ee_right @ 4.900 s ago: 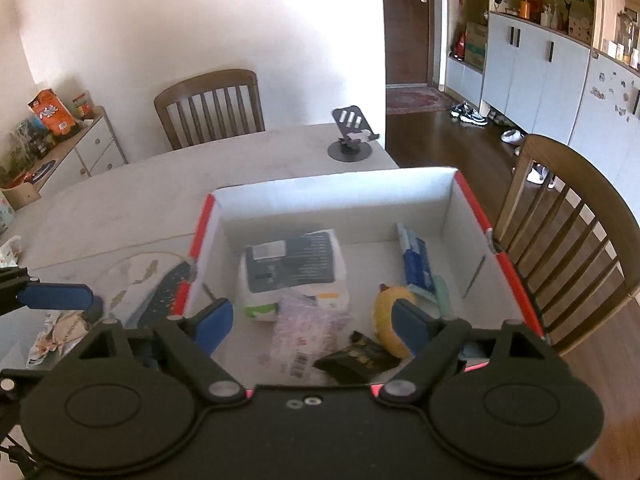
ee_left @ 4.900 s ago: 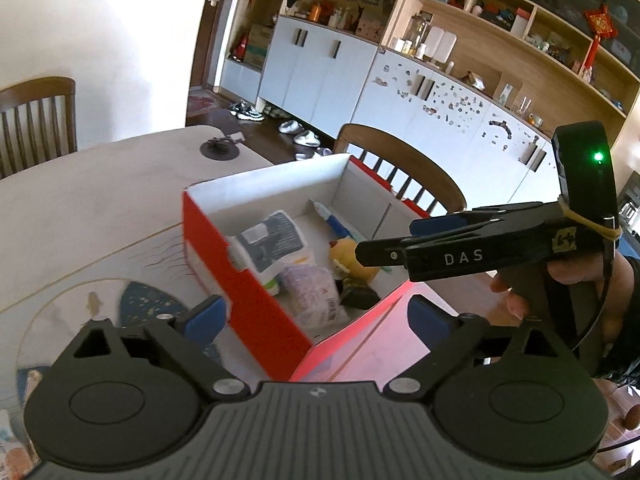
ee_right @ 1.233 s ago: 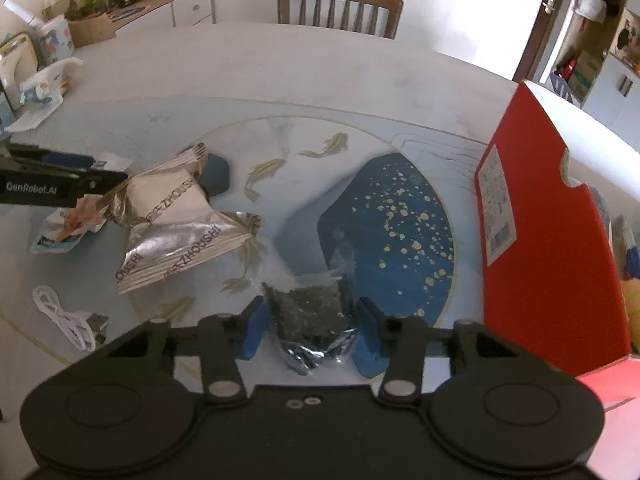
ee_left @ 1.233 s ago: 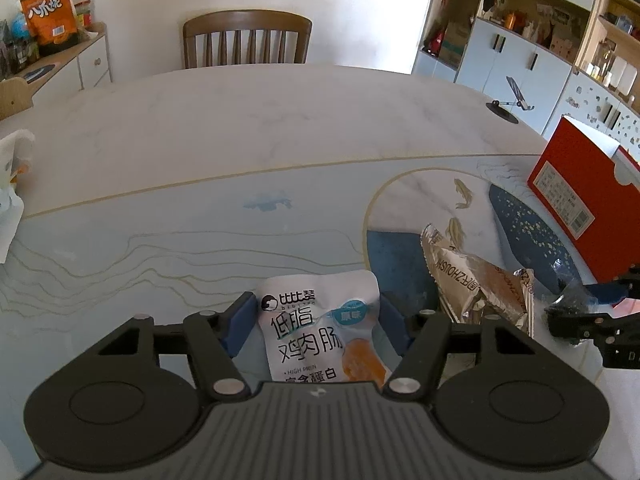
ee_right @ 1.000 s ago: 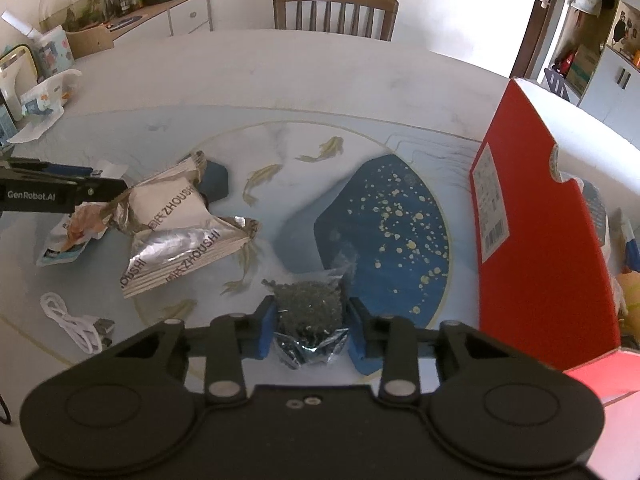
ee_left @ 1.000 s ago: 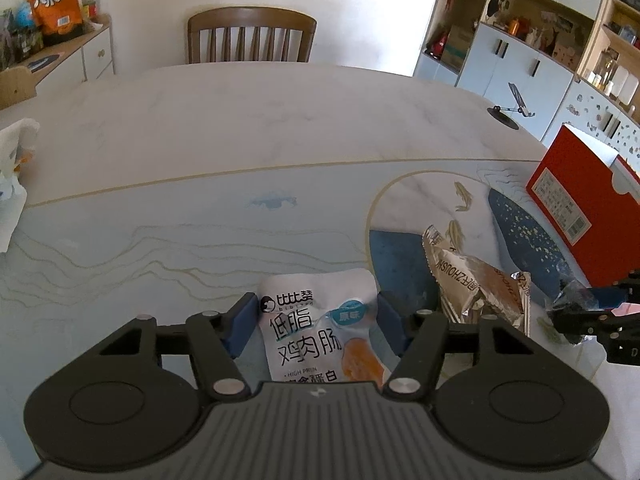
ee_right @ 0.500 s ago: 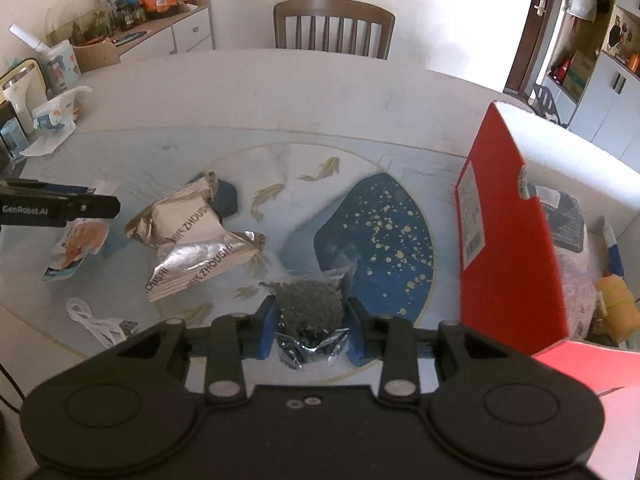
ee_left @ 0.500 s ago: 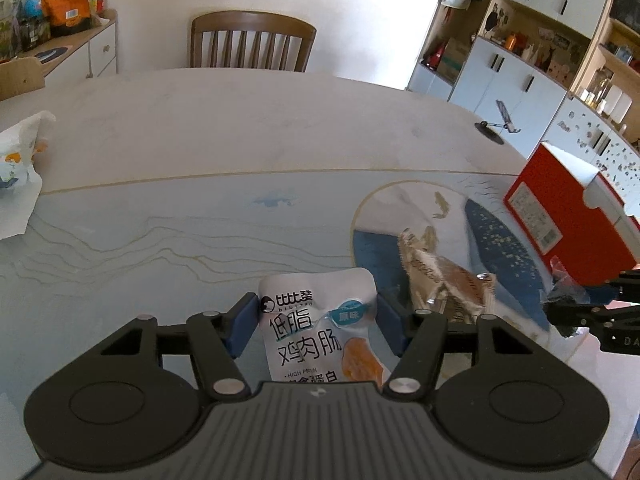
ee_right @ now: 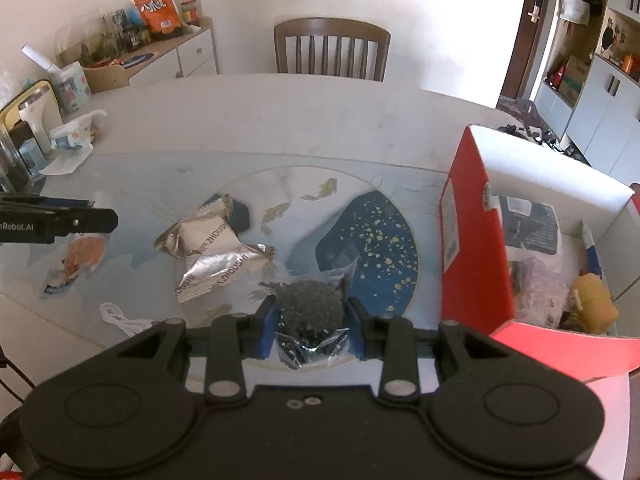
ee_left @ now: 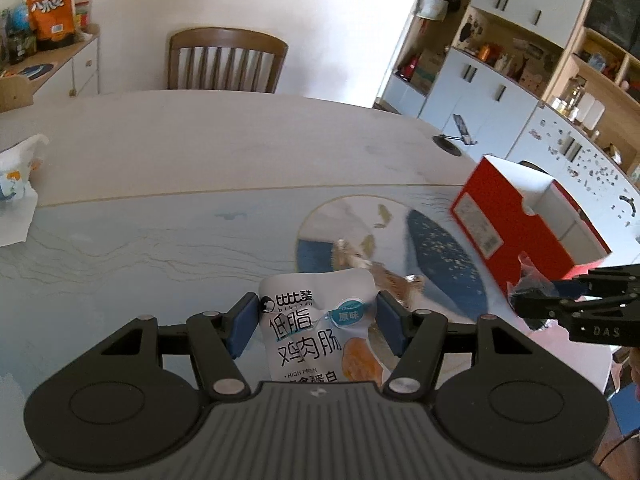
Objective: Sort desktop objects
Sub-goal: 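Grasp the black seed bag with the right tool while the left tool grasps the white chicken snack packet, then carry the black seed bag and white chicken snack packet over the red shoebox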
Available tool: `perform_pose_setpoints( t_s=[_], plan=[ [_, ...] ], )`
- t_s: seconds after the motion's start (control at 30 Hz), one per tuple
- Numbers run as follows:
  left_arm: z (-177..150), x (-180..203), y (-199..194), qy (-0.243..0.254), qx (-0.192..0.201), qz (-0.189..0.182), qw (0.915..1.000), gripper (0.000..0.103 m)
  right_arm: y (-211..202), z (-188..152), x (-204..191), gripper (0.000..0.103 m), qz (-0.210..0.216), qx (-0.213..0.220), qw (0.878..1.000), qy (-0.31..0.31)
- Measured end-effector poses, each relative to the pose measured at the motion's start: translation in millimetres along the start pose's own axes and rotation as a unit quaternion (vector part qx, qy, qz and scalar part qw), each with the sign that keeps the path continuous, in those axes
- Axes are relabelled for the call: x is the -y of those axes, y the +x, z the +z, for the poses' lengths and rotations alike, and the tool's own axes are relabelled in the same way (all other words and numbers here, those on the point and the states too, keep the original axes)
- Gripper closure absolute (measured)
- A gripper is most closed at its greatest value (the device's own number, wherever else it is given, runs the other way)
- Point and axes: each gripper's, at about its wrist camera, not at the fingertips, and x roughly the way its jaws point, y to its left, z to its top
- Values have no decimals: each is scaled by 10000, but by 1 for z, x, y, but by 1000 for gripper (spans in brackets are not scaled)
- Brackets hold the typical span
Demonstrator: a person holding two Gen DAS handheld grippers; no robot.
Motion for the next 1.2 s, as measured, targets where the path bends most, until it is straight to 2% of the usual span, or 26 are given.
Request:
perform_pose_setpoints(
  t_s=[0.57, 1.2],
  plan=[
    [15, 64, -24, 319, 93, -475, 9983, 41, -47, -2, 38, 68, -112, 238, 9995, 201],
    [42, 142, 5, 655, 190, -601, 9959, 40, -69, 6, 121, 68, -154, 533, 9977, 395]
  ],
)
